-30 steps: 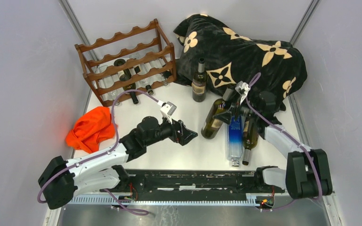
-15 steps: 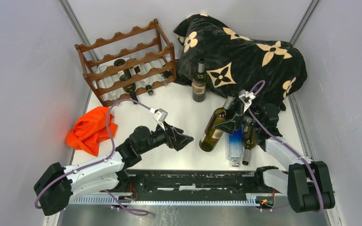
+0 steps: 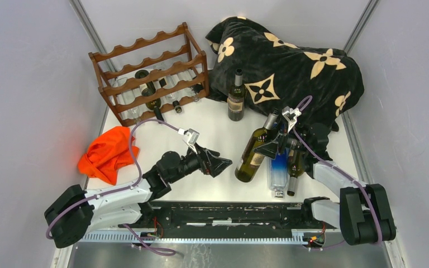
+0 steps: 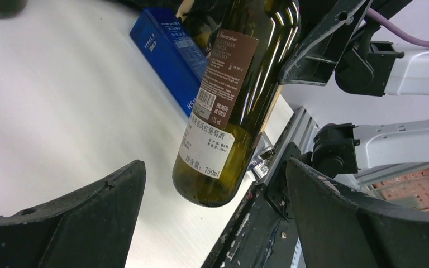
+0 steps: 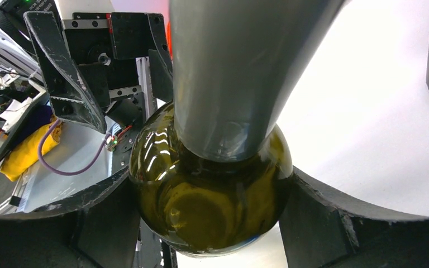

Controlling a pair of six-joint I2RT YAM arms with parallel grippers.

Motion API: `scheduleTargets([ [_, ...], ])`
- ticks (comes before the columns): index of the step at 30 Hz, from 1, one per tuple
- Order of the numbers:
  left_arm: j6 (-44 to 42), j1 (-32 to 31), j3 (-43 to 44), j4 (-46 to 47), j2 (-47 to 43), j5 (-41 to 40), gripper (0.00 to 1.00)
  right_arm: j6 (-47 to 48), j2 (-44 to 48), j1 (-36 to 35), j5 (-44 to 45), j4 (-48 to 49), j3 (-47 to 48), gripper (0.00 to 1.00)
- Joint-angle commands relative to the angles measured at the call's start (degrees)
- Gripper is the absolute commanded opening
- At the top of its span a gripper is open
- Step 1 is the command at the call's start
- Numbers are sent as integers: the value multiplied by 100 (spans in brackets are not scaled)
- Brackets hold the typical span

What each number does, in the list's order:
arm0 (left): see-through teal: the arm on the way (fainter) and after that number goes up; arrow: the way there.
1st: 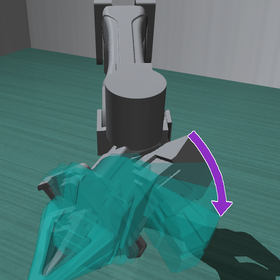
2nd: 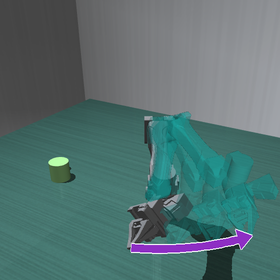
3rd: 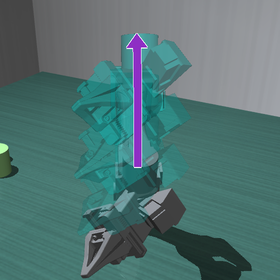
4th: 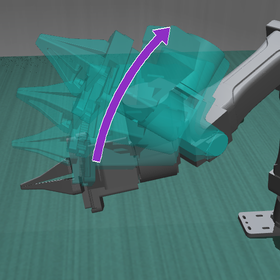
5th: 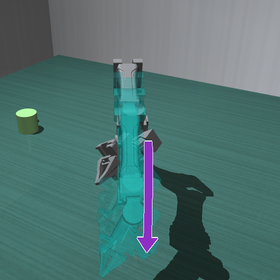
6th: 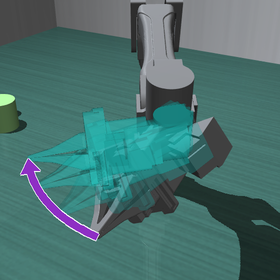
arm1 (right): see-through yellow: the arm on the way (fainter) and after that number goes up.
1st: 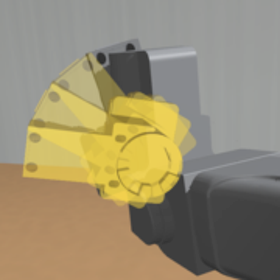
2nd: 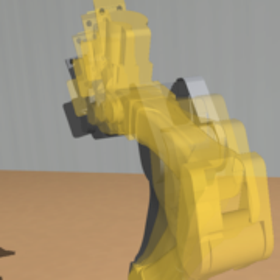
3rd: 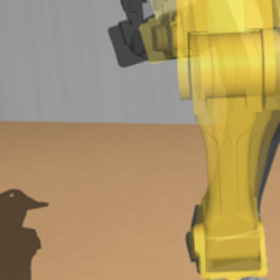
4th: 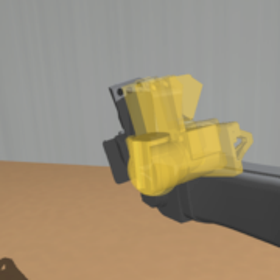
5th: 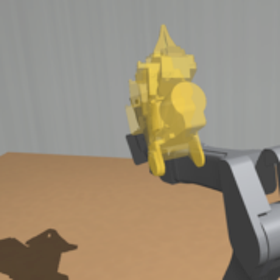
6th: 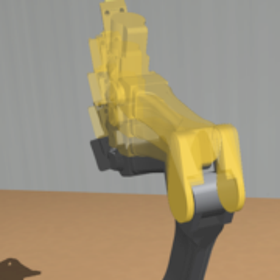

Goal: Put the wine bottle on the wine rack
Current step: Pick up the wine bottle from the center of the board.

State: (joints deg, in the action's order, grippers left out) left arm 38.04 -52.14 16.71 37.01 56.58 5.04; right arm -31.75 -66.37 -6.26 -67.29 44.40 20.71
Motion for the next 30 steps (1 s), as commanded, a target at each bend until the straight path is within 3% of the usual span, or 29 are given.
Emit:
scheduleTargets([
  [1,261,-95,56,596,245,-216,100,-247,-54,14,-100,701,91,0],
  [15,-428,-488,929,-68,1255,-394,100,-367,-162,16,-119,740,102,0],
  [30,-569,-635,1755,437,2687,346,100,-445,-241,14,-87,762,84,0],
])
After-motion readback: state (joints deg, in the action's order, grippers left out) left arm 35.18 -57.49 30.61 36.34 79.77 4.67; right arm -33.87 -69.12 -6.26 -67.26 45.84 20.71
